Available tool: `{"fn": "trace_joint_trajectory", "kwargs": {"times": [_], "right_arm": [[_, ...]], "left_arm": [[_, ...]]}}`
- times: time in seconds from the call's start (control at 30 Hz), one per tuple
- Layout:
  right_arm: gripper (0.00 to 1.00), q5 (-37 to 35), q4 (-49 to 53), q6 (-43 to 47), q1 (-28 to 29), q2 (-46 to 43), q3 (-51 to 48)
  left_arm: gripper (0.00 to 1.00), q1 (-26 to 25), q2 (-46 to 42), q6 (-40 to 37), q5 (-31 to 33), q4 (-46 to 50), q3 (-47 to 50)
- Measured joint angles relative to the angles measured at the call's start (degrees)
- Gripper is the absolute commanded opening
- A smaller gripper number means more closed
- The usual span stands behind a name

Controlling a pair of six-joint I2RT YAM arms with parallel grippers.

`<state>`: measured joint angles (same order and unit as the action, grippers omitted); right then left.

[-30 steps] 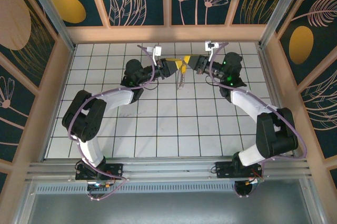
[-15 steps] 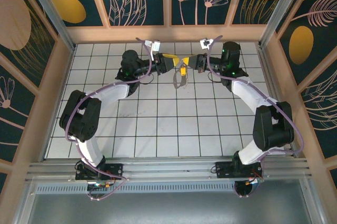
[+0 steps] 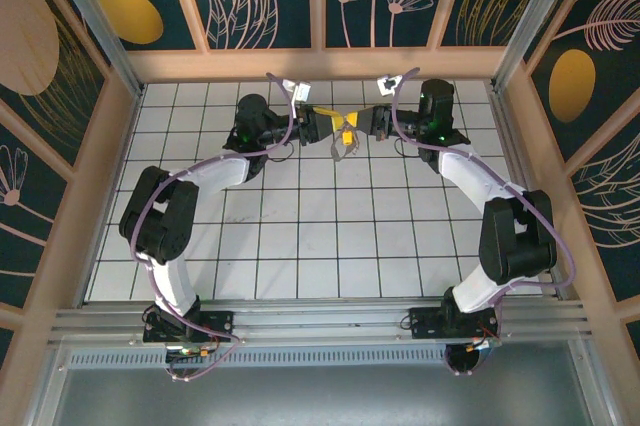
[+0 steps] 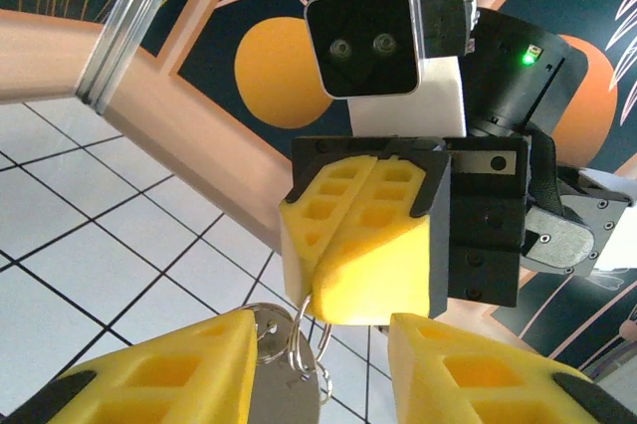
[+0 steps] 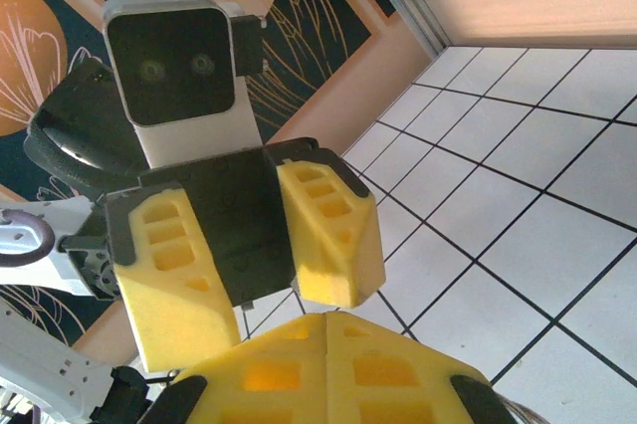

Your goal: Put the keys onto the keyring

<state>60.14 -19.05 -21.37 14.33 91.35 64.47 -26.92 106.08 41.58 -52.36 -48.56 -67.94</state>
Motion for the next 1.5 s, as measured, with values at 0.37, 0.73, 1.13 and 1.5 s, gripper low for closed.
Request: {"fn": "trace_joint_trajectory", "kwargs": {"times": [0.37,0.73,1.13,1.5], "right_arm": [[0.0,0.46,-0.66,-0.2,0.0,0.0,0.0],[0.0,1.51,-1.7,-0.42,-0.04,0.04,0.0],[0.35,-6.16,-10.82,-7.13,-2.36,-7.91,-12.37],[0.48,-21.4,-17.62,-8.24,3.89,-14.29,-24.79]], "left_arm": [[0.24,-0.94,0.74,0.22,-1.22,-0.04,-1.16],[0.0,-0.98,1.25,1.27,-1.01,-0.59,-1.18],[0.0,-2.36,1.25,8.07,3.67,-8.52,2.6],[0.0,-3.5,1.03,12.15,8.96,-11.85,4.31]]}}
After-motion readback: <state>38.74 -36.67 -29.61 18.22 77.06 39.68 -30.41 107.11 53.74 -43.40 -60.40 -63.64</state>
